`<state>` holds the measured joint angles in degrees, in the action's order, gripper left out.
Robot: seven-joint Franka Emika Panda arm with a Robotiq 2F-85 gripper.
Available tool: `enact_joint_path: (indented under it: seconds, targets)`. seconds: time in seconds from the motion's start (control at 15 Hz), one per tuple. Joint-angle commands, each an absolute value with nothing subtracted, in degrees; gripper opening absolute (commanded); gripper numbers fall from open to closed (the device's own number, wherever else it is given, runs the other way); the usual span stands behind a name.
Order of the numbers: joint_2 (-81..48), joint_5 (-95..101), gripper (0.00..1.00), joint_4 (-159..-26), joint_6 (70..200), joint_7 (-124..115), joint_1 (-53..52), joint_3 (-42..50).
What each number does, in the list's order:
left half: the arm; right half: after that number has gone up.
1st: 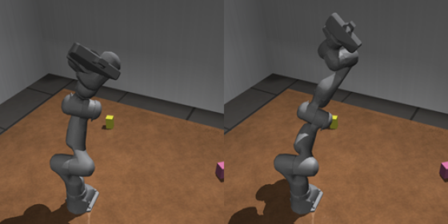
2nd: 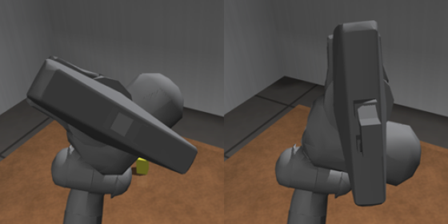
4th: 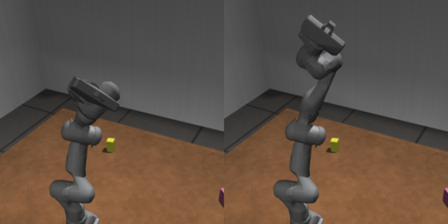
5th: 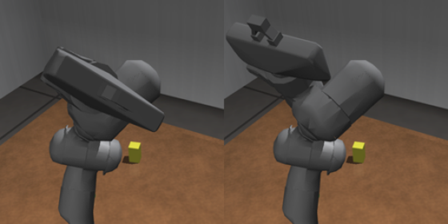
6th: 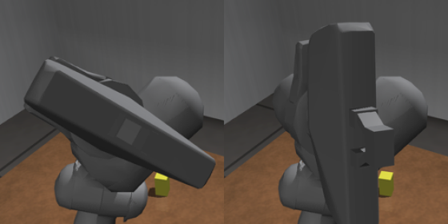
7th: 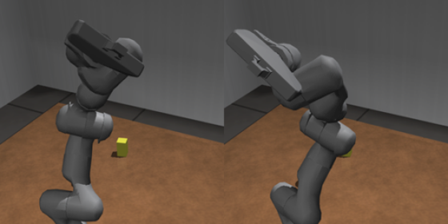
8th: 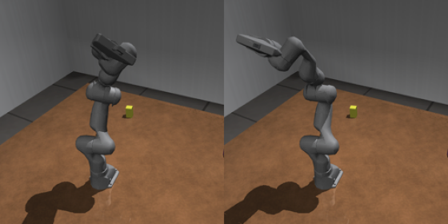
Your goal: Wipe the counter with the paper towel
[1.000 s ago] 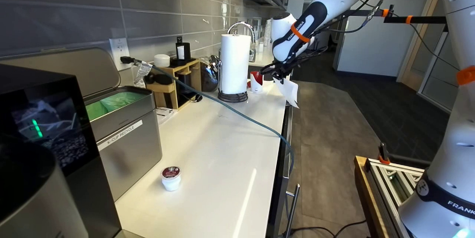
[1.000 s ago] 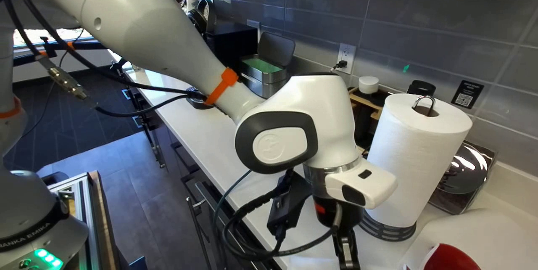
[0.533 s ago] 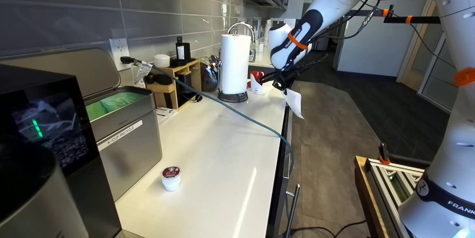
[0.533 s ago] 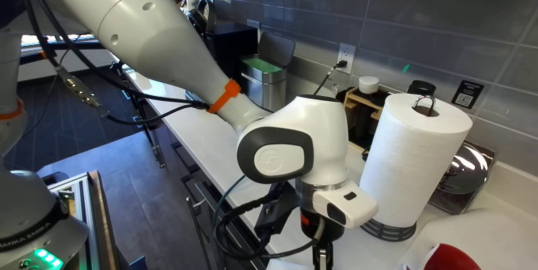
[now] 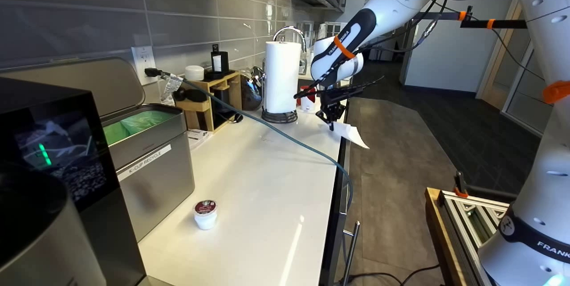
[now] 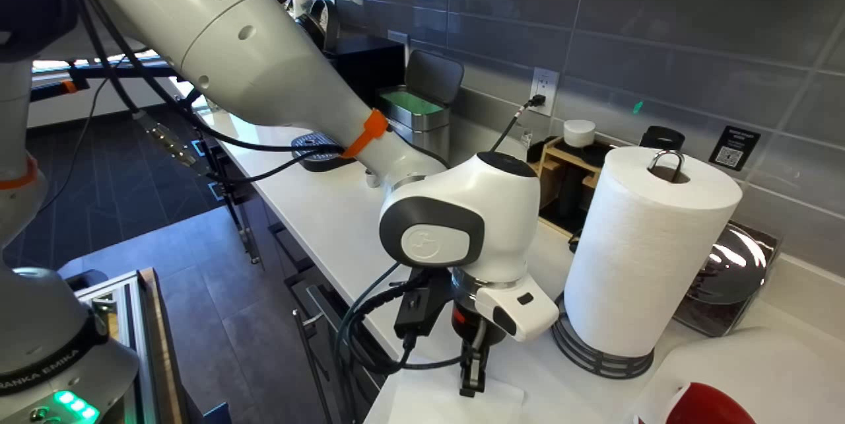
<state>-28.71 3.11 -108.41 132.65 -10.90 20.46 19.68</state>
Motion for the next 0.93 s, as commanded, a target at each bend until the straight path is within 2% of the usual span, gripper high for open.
enact_joint_path:
  seconds: [0.0, 0.87]
  targets:
    - [-28.8, 2.7, 0.01, -108.1, 132.4, -10.4, 20.6, 19.6]
    - [-30.9, 2.7, 0.0, -108.1, 132.3, -14.9, 15.0, 16.3]
